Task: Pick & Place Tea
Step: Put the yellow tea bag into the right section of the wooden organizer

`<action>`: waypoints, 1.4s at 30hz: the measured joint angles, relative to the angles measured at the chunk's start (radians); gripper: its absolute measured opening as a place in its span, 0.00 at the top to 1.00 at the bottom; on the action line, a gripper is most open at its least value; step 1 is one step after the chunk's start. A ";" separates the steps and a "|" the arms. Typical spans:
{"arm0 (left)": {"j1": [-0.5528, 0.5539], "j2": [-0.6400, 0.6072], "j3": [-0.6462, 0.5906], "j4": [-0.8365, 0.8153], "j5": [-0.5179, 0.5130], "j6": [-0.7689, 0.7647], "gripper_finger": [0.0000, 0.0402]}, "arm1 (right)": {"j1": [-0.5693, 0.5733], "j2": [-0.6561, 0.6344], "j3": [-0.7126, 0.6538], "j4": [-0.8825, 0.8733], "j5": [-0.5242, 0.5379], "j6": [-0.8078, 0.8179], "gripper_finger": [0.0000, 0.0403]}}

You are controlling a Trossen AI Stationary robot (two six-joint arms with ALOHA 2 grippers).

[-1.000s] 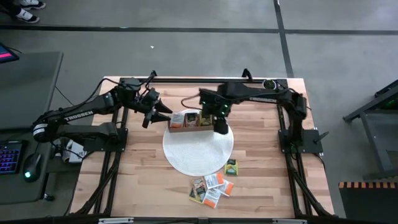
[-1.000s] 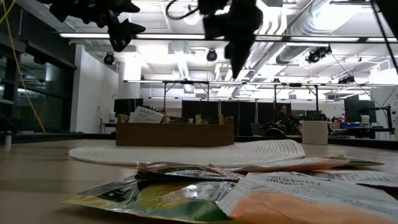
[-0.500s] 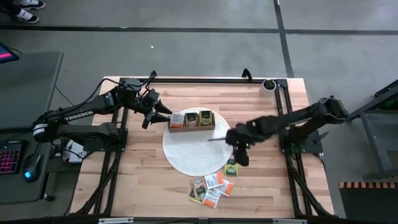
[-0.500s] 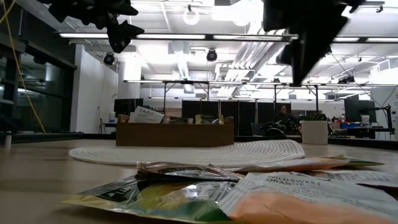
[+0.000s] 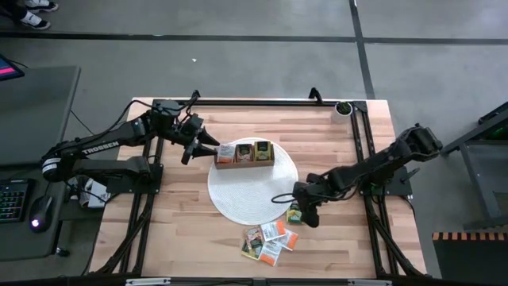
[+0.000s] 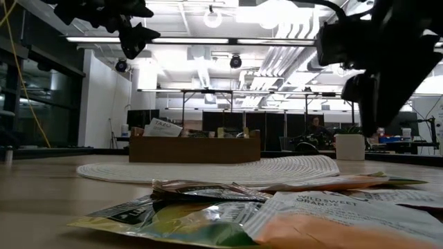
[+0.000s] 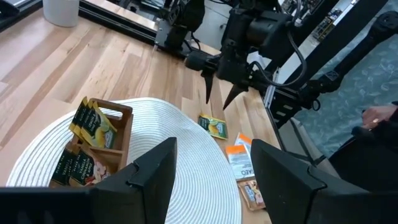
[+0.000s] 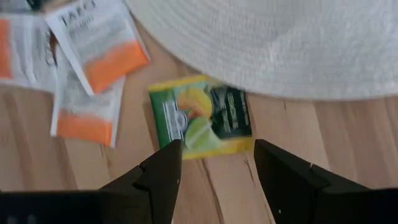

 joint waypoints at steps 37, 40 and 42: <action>0.000 0.000 0.000 -0.073 -0.001 0.030 0.49 | 0.029 0.240 -0.025 0.100 0.077 0.011 0.53; 0.000 0.000 0.000 -0.073 -0.001 0.031 0.49 | 0.029 0.240 -0.026 0.101 0.066 0.018 0.56; 0.000 0.000 0.000 -0.073 -0.001 0.033 0.49 | 0.029 0.240 -0.026 0.100 0.063 0.018 0.60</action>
